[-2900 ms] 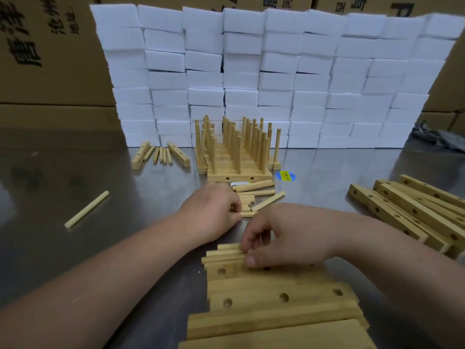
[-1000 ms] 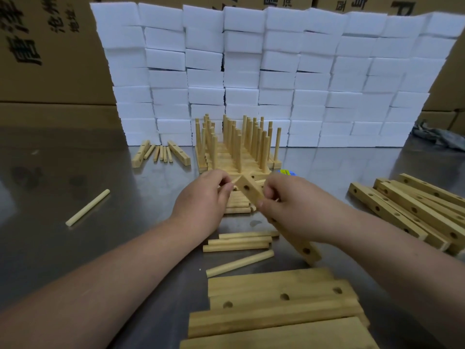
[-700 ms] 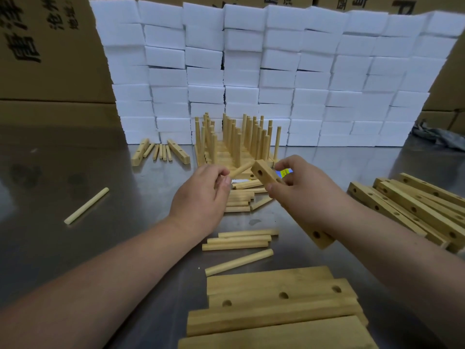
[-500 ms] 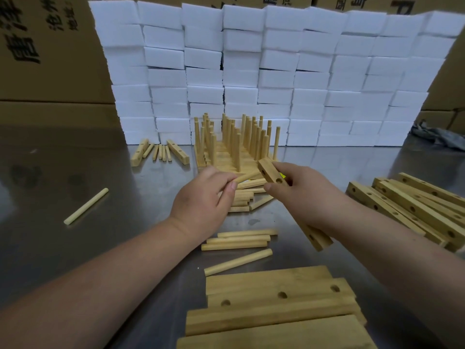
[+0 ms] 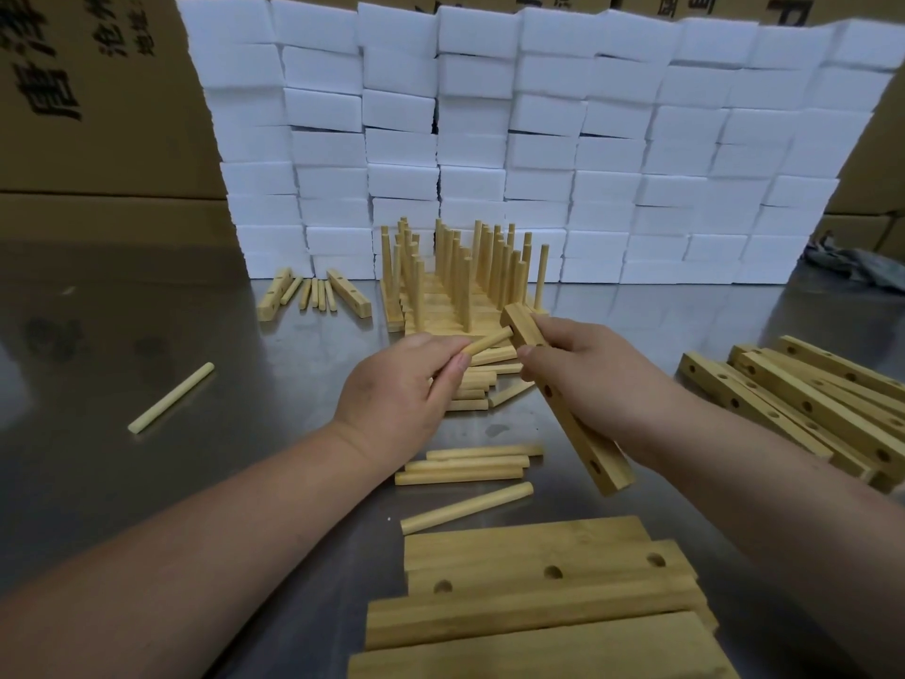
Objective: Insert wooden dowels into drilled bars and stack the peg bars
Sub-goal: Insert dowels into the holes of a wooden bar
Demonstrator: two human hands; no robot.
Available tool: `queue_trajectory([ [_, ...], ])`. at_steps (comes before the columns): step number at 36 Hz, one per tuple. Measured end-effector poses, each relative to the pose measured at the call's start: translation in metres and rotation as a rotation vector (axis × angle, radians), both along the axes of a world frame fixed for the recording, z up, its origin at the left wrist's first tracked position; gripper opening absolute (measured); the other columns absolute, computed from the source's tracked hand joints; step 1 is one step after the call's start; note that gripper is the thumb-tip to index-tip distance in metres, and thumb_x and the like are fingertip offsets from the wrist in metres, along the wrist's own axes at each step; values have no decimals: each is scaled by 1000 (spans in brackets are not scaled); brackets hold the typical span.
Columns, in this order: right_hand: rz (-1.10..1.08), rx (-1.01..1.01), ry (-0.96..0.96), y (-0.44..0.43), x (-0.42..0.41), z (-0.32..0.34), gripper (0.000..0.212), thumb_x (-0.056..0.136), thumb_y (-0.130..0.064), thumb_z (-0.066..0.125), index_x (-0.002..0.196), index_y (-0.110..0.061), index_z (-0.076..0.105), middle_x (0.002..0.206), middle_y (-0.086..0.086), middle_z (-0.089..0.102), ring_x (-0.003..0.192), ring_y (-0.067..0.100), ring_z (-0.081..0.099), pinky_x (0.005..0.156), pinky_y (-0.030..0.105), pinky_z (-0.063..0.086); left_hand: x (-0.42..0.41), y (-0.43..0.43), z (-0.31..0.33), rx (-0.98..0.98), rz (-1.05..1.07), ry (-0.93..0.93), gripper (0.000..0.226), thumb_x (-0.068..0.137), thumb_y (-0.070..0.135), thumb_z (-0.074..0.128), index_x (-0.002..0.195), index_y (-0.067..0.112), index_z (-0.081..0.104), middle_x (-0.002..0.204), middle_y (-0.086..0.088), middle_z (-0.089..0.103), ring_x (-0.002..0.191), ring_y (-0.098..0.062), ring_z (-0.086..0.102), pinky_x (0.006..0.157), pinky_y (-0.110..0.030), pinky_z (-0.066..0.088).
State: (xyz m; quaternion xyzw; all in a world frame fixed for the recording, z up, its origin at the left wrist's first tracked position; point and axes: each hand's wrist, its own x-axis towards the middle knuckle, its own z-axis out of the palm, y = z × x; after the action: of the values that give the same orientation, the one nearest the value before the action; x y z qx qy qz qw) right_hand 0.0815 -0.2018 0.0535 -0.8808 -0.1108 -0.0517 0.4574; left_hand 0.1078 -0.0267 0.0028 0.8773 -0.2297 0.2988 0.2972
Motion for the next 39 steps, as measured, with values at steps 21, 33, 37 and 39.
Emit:
queue_trajectory([
  [21,54,-2,-31,-2,0,-1,35,94,-24,42,82,-56,52,56,-21,58,51,-8,48,49,3,35,-11,-1,12,146,4,-64,37,94,31,37,108,16,67,72,-3,57,65,-24,56,52,-33,43],
  [33,33,-53,-24,-4,1,-6,45,96,-29,41,140,-39,38,72,-10,56,52,-11,47,51,0,35,-9,3,19,206,2,-79,34,90,28,42,103,12,69,71,-5,57,65,-25,55,52,-29,37],
  [37,38,-13,-36,-6,-1,-4,20,96,-26,41,108,-39,51,66,-11,54,50,-8,45,50,1,34,-8,2,18,82,-21,-52,29,93,29,44,101,15,69,74,-2,60,70,-22,56,58,-36,46],
  [39,38,-5,-44,-6,-2,-3,17,96,-26,41,104,-37,52,66,-10,54,50,-8,45,51,1,34,-7,1,17,35,-30,-28,23,94,26,48,99,17,69,73,1,59,71,-20,55,59,-36,46],
])
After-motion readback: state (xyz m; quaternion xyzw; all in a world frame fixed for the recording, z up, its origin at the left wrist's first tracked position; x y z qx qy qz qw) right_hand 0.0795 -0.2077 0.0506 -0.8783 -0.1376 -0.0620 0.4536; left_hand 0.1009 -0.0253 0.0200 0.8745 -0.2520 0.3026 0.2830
